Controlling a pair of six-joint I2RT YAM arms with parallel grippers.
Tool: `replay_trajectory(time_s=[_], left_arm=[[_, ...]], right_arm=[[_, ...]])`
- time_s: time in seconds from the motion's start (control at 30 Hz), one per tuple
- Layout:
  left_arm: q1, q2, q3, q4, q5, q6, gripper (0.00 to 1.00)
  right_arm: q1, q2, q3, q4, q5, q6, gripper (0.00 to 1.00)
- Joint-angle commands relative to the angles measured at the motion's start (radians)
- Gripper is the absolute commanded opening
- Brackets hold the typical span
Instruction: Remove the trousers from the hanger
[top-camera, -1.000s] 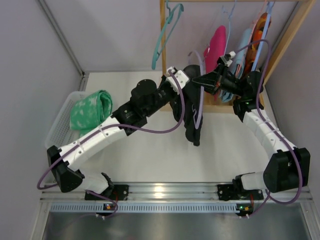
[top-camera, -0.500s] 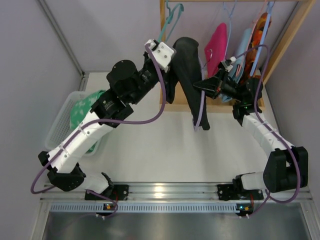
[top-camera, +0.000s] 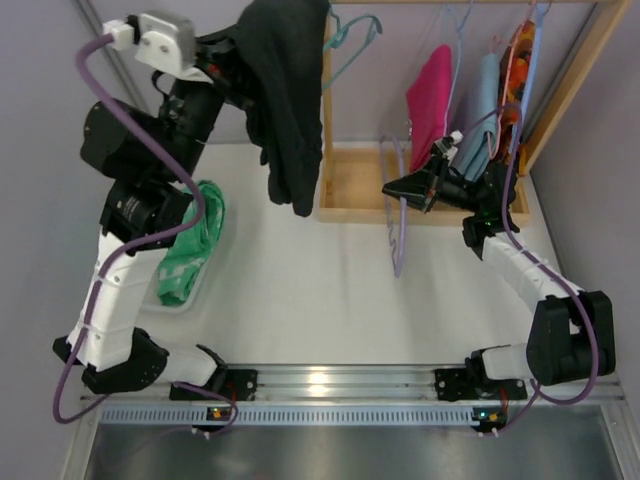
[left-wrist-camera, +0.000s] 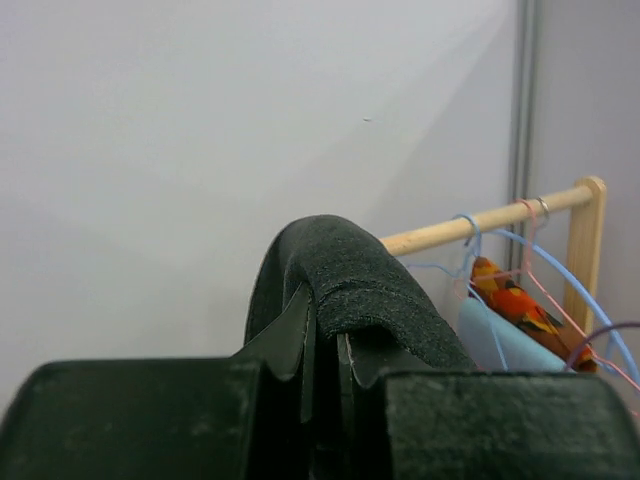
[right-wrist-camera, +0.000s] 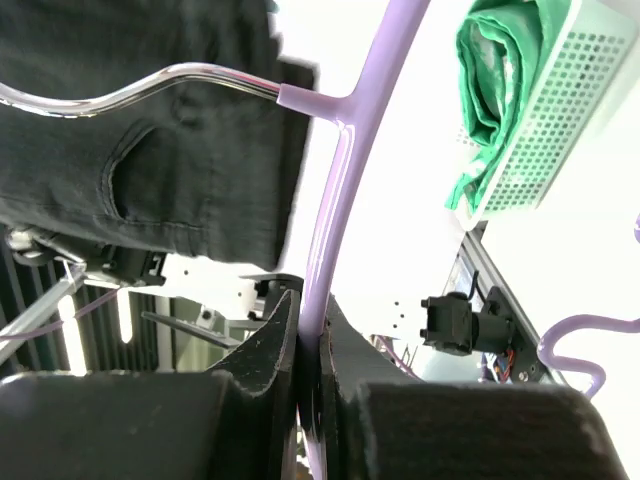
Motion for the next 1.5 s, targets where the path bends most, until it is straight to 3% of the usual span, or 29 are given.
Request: replay_trajectory(time_s=[0.0,0.23,0.4,0.57,0.67,1.0,1.1,1.27,1.37,1.47], left_arm=[[0.131,-0.083,0.041,0.175,0.09,-0.246,0.0],[0.451,-0.285,-0.146,0.171,0.086,-0.385,0.0],[0.807,-0.523,-0.383,0.163,0.055,-0.429,0.0],[1.046,-0.661,-0.484,0.041,-0.127,-0.371,0.0],[1.132,-0.719,-0.574,-0.007,-0.227,-0.324,0.0],[1.145,-0.802,-0.911,0.002,-0.445,-0.078,0.0],[1.145,-0.796,-0.997,0.028,-0.453,-0.025,0.0],[1.144,-0.692,-1.088,0.097,-0.338,-0.015,0.0],[1.144,-0.609,-1.085,0.129,-0.185,-0.064,0.0],[1.134,-0.459,-1.047,0.128,-0.121,-0.13,0.0]], right_arm=[[0.0,-0.034,0.006,0.019,-0.006,-0.037,0.0],[0.021,-0.051,0.041,-0.065,-0.01,-0.103,0.0],[0.046,-0.06,0.081,-0.125,-0.013,-0.14,0.0],[0.058,-0.069,0.118,-0.206,-0.024,-0.196,0.0],[0.07,-0.067,0.132,-0.225,-0.032,-0.213,0.0],[0.084,-0.063,0.189,-0.24,-0.062,-0.222,0.0],[0.084,-0.069,0.196,-0.261,-0.063,-0.235,0.0],[0.086,-0.072,0.215,-0.264,-0.056,-0.236,0.0],[0.086,-0.08,0.235,-0.287,-0.052,-0.251,0.0],[0.084,-0.101,0.244,-0.33,-0.047,-0.278,0.0]])
